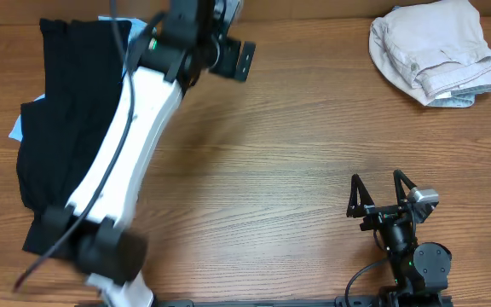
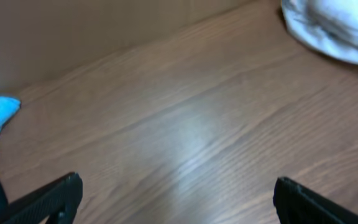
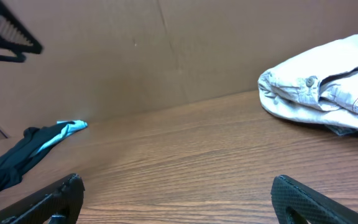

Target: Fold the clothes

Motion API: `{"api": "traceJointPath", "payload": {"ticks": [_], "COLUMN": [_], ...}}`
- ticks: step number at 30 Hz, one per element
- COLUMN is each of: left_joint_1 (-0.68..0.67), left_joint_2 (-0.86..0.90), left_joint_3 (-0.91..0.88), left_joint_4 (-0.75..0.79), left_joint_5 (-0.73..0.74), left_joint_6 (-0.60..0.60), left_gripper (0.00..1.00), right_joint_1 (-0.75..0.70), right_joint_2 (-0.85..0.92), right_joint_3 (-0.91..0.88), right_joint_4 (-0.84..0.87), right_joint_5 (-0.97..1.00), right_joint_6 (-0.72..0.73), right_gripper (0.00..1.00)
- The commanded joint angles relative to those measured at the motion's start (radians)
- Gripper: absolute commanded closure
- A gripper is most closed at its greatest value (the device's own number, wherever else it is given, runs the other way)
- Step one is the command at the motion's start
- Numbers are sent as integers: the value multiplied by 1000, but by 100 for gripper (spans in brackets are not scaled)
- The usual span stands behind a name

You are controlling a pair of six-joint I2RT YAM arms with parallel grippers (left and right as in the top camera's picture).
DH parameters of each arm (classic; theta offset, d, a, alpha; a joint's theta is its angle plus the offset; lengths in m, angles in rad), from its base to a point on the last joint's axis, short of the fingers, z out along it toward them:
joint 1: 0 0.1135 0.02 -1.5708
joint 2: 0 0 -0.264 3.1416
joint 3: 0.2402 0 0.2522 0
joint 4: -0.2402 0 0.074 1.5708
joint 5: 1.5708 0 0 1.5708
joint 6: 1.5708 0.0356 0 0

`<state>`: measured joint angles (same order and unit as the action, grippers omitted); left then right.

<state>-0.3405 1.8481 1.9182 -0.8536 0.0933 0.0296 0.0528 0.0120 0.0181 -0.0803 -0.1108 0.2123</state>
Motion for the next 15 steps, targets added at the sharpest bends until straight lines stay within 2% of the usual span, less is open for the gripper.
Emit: {"api": "traceJointPath", "payload": {"ticks": [1, 6, 10, 15], "left_joint_1": [-11, -3, 69, 226], "left_joint_2": [-257, -538, -764, -1038], "left_joint_3": [-307, -729, -1034, -1314], "left_joint_4": [146, 382, 557, 667], "left_joint_5": [38, 29, 75, 199], "left_joint_6": [129, 246, 236, 236], "left_gripper": [0, 0, 0, 0], "right_joint_1": [-3, -3, -3, -3], "right_joint_2": [-9, -9, -9, -9], "right_joint_3": [-10, -10, -10, -10], "right_joint_4": [4, 4, 4, 4], "right_joint_5": [13, 13, 13, 13], "right_joint_6": [-2, -2, -3, -2], "right_gripper": [0, 0, 0, 0]}}
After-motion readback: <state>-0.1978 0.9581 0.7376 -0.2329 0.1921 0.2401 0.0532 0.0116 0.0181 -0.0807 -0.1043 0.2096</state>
